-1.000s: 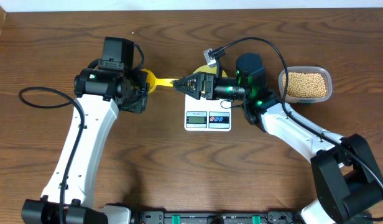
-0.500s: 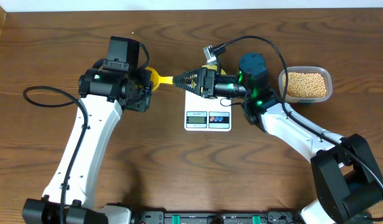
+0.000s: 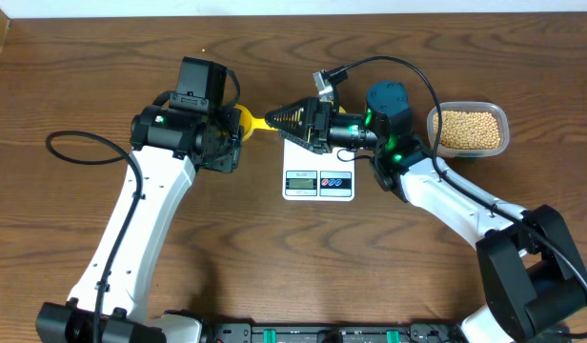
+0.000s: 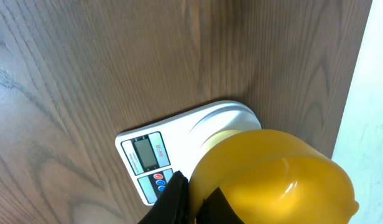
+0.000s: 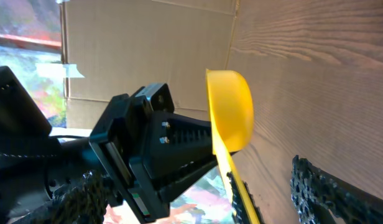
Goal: Scoop item into bowl and weigh 50g on scale
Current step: 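Grasp the scoop handle with the right gripper from the left gripper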
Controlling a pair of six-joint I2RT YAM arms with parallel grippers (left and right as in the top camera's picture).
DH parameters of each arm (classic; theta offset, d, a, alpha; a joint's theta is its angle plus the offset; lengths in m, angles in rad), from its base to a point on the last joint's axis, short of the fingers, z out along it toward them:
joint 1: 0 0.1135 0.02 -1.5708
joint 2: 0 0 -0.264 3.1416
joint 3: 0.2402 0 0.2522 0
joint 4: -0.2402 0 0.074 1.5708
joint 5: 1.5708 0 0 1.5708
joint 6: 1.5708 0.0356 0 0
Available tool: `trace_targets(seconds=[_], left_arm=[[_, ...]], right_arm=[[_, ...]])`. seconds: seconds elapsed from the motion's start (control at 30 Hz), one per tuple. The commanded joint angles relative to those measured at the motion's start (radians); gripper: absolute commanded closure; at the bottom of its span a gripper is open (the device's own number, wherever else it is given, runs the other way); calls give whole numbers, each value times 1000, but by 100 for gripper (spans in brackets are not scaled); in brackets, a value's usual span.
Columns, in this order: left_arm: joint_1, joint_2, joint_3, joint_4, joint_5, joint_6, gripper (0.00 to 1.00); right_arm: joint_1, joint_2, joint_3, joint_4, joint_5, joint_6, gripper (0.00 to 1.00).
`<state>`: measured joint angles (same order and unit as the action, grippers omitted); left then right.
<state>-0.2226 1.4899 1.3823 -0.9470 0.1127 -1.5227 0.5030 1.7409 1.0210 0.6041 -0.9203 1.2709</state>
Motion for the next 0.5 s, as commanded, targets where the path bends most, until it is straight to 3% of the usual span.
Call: trace_targets(seconds=[0.0, 0.47], left_arm=[[-4, 5, 3, -4, -20, -25, 93], [-4, 5, 3, -5, -20, -87, 93]], right_arm=[[8, 0, 13, 14, 9, 55, 8], [9, 0, 13, 72, 9, 93, 12]])
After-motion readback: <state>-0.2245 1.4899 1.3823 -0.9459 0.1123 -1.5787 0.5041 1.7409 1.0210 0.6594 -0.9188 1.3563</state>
